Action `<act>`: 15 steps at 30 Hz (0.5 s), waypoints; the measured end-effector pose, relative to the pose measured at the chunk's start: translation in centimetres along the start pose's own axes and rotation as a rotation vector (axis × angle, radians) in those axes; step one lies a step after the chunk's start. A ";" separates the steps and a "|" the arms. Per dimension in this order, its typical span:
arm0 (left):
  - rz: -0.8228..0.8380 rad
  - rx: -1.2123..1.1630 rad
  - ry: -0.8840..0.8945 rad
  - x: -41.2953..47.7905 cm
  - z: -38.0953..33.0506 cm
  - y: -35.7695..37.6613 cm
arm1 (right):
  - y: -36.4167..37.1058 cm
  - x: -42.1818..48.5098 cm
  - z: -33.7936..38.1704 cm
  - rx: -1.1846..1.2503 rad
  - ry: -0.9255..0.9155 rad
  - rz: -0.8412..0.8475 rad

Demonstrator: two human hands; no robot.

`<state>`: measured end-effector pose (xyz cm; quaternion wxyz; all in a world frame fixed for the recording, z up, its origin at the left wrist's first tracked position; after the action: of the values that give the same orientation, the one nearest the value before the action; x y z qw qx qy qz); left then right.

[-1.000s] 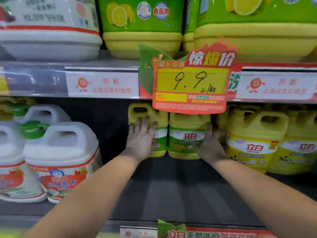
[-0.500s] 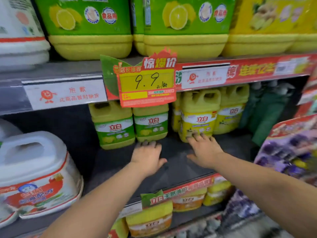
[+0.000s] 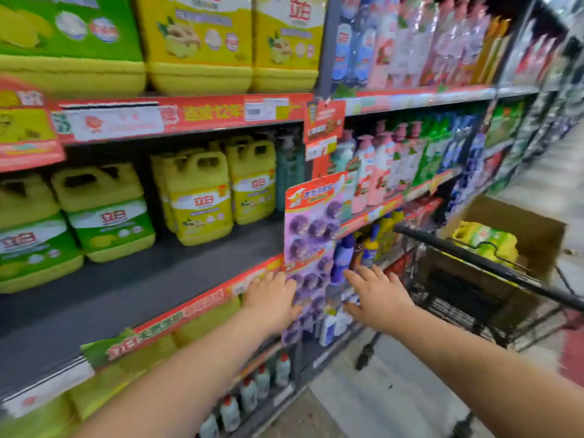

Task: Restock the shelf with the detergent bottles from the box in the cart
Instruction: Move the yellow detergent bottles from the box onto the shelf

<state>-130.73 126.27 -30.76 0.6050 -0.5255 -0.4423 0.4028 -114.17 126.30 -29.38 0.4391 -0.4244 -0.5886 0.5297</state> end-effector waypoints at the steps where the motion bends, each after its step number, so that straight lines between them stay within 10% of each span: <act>1: 0.010 -0.007 0.040 0.5 -3.7 0.2 | 0.2 -2.4 -3.5 -0.001 0.055 0.011; 15: 0.011 -0.055 0.575 1.2 -46.5 -1.9 | 0.5 -30.5 -36.5 0.038 0.637 0.067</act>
<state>-85.82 114.20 -31.34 0.6888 -0.6368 -0.2607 0.2283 -71.14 106.08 -30.04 0.5916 -0.5797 -0.3972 0.3951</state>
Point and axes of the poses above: each hand's wrist, its own x-axis towards the middle knuckle, its own y-axis out of the palm, z = x × y, the point moved 8 cm from there along x, towards the middle knuckle, and after that the axes turned 6 degrees about -z, right-handed, at the moved point
